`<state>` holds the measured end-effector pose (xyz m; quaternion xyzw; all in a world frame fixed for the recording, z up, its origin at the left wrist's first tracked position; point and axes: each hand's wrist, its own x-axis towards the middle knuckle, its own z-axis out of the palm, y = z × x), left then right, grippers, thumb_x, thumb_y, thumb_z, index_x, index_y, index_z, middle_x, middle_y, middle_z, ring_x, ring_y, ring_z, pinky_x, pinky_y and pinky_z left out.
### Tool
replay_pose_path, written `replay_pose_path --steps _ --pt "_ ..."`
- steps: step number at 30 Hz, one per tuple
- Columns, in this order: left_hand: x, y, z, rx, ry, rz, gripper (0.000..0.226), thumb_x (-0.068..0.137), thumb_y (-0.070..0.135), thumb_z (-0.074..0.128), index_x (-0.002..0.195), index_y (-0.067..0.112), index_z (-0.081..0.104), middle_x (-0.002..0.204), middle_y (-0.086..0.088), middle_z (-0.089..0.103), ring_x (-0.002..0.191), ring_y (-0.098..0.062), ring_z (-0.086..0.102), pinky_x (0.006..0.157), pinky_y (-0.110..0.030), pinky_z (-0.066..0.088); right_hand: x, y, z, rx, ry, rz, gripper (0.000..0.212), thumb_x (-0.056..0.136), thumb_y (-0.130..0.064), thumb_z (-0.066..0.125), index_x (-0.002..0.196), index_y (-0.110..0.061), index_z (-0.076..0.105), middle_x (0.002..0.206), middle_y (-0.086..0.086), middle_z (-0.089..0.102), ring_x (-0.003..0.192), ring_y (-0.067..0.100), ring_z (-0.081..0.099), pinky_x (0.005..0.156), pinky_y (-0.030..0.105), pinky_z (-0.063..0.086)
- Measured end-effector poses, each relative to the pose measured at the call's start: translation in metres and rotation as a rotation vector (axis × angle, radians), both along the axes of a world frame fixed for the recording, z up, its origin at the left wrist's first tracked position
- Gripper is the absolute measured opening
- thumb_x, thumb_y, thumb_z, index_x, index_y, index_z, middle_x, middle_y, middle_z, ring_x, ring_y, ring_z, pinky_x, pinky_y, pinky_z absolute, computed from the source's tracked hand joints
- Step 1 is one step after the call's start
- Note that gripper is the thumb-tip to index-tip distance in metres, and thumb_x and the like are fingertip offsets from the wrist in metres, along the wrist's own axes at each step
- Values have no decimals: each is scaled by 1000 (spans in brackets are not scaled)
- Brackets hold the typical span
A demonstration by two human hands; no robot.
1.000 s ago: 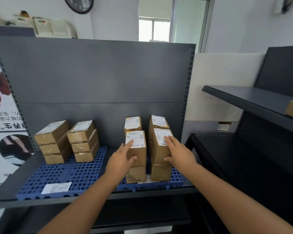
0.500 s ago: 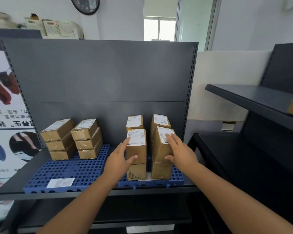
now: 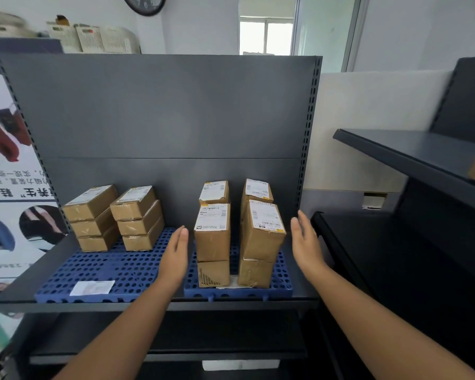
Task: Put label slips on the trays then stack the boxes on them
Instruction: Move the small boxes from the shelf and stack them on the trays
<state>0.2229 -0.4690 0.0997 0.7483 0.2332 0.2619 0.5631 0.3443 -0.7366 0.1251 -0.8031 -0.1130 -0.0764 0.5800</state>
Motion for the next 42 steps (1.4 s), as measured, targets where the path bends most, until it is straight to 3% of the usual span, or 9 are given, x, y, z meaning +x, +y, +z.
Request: replay_pose_path --steps 4,8,11,15,18,23,30,37,42 --pt "5 -4 -13 -213 39 7 59 95 64 32 146 33 38 152 0 40 139 -25 36 114 -55 29 3 -1 -17 168 270 -34 54 99 -55 36 149 -34 30 155 -4 36 138 24 39 111 53 36" --pt "3 -2 -16 -232 43 -4 54 95 62 33 143 37 42 150 -1 43 133 -26 43 109 -56 36 1 1 -24 160 327 -31 51 99 -54 39 147 -37 34 153 -4 39 134 26 44 107 54 41" --pt "6 -1 -12 -364 89 -55 50 95 63 36 140 42 43 146 -1 46 124 -30 50 100 -59 42 -2 6 -20 211 476 4 43 99 -54 40 141 -45 38 141 -8 45 119 28 53 88 48 52" --pt "7 -1 -11 -475 118 -176 24 91 66 41 109 59 54 132 7 54 109 -23 54 92 -59 48 -8 14 -22 292 677 149 34 93 -60 48 127 -52 49 125 -8 56 105 31 60 89 53 51" --pt "11 -4 -9 -440 144 -235 31 86 71 46 113 59 56 128 12 56 106 -18 56 84 -52 54 -9 20 -24 263 702 200 33 91 -61 51 122 -49 53 123 -7 58 106 30 60 89 54 51" --pt "13 -7 -8 -411 167 -251 46 88 69 46 131 52 48 132 9 51 105 -18 53 84 -50 53 -11 31 -25 257 714 212 25 89 -62 53 110 -50 60 121 -9 58 106 27 59 72 43 51" --pt "15 -3 -7 -441 162 -266 26 93 61 44 118 56 51 125 8 52 101 -16 54 75 -45 54 -5 38 -29 238 709 192 25 86 -65 53 104 -50 63 120 -9 57 108 26 56 91 54 49" --pt "17 11 -12 -395 157 -253 36 91 64 46 125 52 51 130 8 55 114 -25 55 94 -57 46 1 33 -30 223 685 187 29 89 -65 50 111 -50 59 121 -11 58 109 26 56 88 53 48" --pt "20 24 -11 -321 136 -244 45 89 67 45 131 50 48 140 7 51 119 -26 53 97 -59 44 12 24 -28 241 652 182 34 91 -62 51 122 -51 55 127 -9 58 112 28 58 93 55 48"
